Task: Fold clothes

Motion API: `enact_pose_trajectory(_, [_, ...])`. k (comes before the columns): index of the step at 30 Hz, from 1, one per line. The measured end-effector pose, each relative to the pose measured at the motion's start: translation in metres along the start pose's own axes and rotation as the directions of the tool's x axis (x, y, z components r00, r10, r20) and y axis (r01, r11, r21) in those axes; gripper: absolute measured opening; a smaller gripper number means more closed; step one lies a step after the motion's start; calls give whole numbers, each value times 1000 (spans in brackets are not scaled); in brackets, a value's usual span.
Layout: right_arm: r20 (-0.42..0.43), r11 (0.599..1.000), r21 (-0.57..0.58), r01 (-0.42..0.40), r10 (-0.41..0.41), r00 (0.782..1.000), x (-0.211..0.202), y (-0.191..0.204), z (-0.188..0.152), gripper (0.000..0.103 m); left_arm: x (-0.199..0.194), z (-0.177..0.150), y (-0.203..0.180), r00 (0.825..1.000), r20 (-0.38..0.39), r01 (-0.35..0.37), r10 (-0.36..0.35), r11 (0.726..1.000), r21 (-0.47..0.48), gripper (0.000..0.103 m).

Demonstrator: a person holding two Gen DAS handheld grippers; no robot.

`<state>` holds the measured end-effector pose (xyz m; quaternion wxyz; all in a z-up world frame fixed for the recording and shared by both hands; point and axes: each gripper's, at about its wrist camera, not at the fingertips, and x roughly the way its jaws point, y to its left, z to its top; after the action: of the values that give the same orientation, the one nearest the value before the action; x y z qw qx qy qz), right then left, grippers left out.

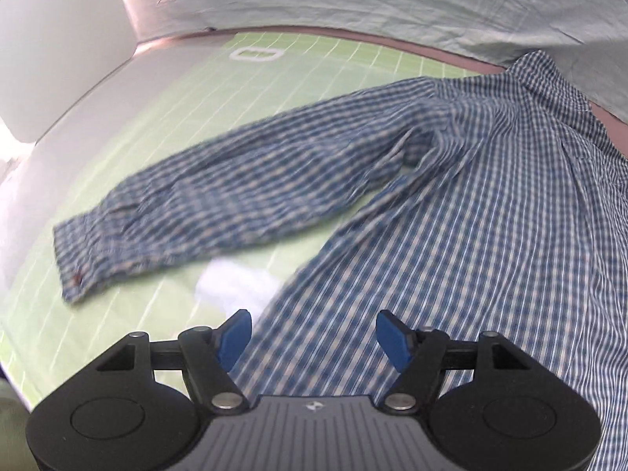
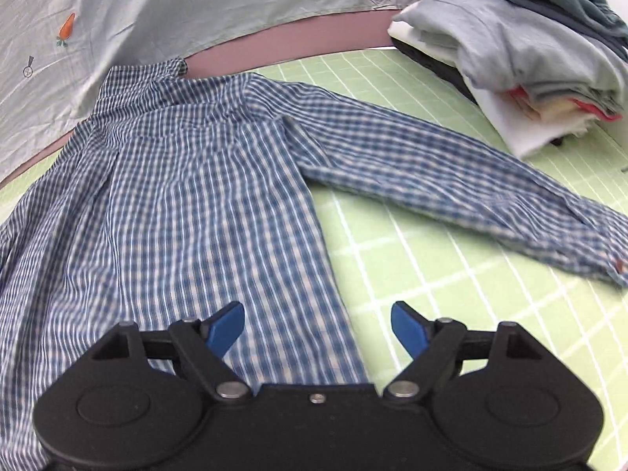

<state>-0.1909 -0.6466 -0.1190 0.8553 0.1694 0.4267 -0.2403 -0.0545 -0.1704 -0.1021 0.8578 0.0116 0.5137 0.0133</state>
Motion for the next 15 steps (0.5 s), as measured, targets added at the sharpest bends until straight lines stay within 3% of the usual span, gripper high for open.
enact_pose_trajectory(8, [-44, 997, 72, 2, 1, 999, -31, -35, -57, 82, -8, -59, 21, 998, -53, 15, -18, 998, -57, 71])
enact_pose_trajectory(11, [-56, 997, 71, -33, 37, 998, -38, -38, -67, 71, -11, -70, 21, 999, -36, 38, -40, 996, -75, 62])
enact_pose_trajectory(14, [-72, 998, 41, -51, 54, 996, -41, -33, -75, 49, -16, -78, 21, 1000, -16, 23, -25, 995, -93, 34])
enact_pose_trajectory(15, [-72, 998, 26, -55, 56, 996, -42, -32, -77, 31, -17, -79, 21, 999, -14, 41, -42, 994, -97, 16])
